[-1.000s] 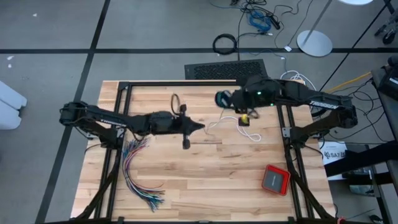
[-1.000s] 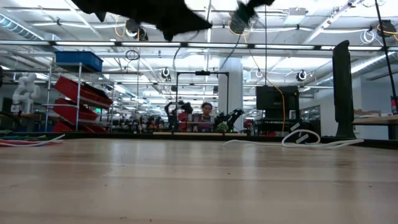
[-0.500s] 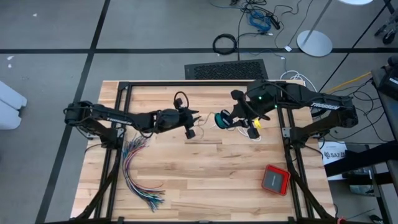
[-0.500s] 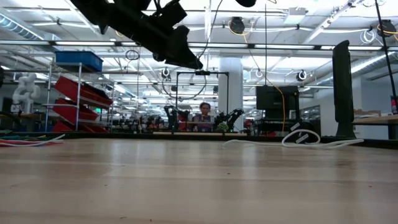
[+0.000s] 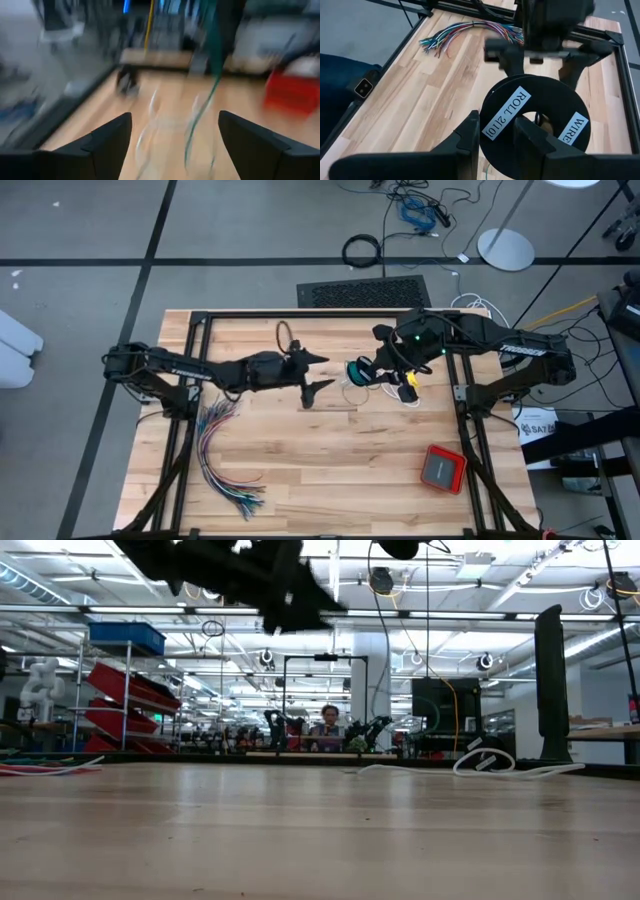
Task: Coil cords
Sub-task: Uncoil the green wire from the spool
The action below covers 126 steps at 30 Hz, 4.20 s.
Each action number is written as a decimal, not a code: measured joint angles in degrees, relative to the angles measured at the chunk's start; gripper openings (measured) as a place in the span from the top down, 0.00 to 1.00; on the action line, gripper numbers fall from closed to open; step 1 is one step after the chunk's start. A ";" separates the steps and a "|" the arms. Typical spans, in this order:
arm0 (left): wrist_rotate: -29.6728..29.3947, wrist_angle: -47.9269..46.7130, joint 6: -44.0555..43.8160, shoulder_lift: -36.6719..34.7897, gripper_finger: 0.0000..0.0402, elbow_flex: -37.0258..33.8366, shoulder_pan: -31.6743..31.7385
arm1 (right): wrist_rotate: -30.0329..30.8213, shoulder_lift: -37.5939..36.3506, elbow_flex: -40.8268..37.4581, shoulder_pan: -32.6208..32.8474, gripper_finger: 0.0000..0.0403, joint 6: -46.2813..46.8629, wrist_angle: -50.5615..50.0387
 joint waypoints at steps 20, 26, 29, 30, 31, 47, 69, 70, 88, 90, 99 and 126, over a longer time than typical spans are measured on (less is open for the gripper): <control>2.98 10.06 -2.47 9.64 0.42 9.06 0.76 | -0.09 0.00 0.00 1.02 0.81 0.00 0.49; 2.54 8.73 -1.22 8.28 0.58 9.16 0.45 | 0.11 0.00 0.00 1.22 0.81 0.03 -0.79; 2.49 6.37 -0.96 7.26 0.62 9.18 0.04 | 0.13 0.00 0.00 1.22 0.81 -0.04 -0.87; 2.48 5.76 -0.94 7.00 0.62 9.18 -0.12 | 0.13 0.00 0.00 1.22 0.81 -0.06 -0.83; 2.46 5.33 -0.91 6.74 0.62 9.18 -0.27 | 0.13 0.00 0.00 1.22 0.81 -0.08 -0.91; 2.23 3.45 3.65 5.06 0.98 9.16 -0.90 | -2.92 0.03 0.00 3.66 0.81 -1.02 -1.64; 1.19 -9.92 9.07 4.98 0.98 16.98 -10.55 | 12.35 -0.06 -6.03 -0.66 0.81 2.17 1.54; 0.43 -10.18 9.07 5.38 0.98 16.98 -11.03 | 12.19 -0.35 -6.03 -0.94 0.81 1.41 2.99; -7.93 -15.31 8.03 9.71 0.99 16.92 0.12 | -7.10 -1.37 -5.99 4.55 0.81 0.54 -2.46; -8.19 -14.92 8.04 8.20 0.99 16.92 1.48 | -3.56 -1.31 -5.99 5.05 0.81 1.91 -5.35; -8.10 -20.46 10.64 -0.73 0.99 16.93 -0.67 | 14.99 -1.38 -5.99 2.20 0.81 5.20 -13.35; -10.01 -32.24 4.84 9.84 0.90 16.92 2.61 | -5.35 -6.38 -5.99 3.30 0.81 2.93 -11.64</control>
